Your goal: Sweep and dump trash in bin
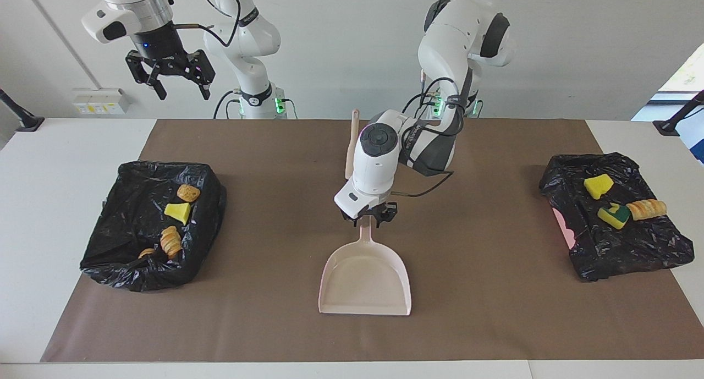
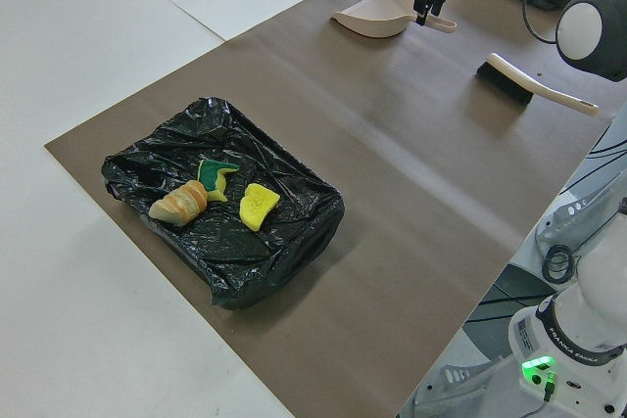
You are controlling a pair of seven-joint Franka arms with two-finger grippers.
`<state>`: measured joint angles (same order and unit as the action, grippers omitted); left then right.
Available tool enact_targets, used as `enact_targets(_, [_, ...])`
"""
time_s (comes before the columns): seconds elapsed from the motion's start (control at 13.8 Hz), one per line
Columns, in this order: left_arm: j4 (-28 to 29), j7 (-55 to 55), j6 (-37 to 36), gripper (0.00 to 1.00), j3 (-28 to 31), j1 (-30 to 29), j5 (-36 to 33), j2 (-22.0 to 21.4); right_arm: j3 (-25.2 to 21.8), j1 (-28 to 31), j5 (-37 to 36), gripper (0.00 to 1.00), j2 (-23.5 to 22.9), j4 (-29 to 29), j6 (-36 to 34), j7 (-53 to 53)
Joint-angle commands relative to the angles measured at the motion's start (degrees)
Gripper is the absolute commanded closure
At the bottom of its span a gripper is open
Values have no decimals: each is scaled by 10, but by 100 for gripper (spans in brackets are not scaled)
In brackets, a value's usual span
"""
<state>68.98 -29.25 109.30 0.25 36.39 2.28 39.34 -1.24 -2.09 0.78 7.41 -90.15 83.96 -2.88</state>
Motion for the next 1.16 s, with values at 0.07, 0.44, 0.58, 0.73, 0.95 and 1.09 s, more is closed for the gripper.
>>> enact_targets(0.07, [125,32,9,0,12,-5,-19,-121,2,2,6,0,12,-16,8,11])
enact_targets(0.44, [293,190,4,0,11,-103,-42,-307,2,2,2,0,10,-16,8,10])
enact_targets(0.58, [314,239,-9,0,12,-153,-42,-359,2,7,2,0,13,-24,9,14])
enact_targets(0.73, [303,284,-47,0,12,-198,-41,-387,4,0,1,0,13,-24,9,8])
enact_targets(0.95, [256,343,-93,0,17,-247,-34,-409,5,0,1,0,13,-24,6,7])
enact_targets(1.09, [185,366,-158,0,17,-267,-33,-408,8,-3,0,0,28,-40,1,-4])
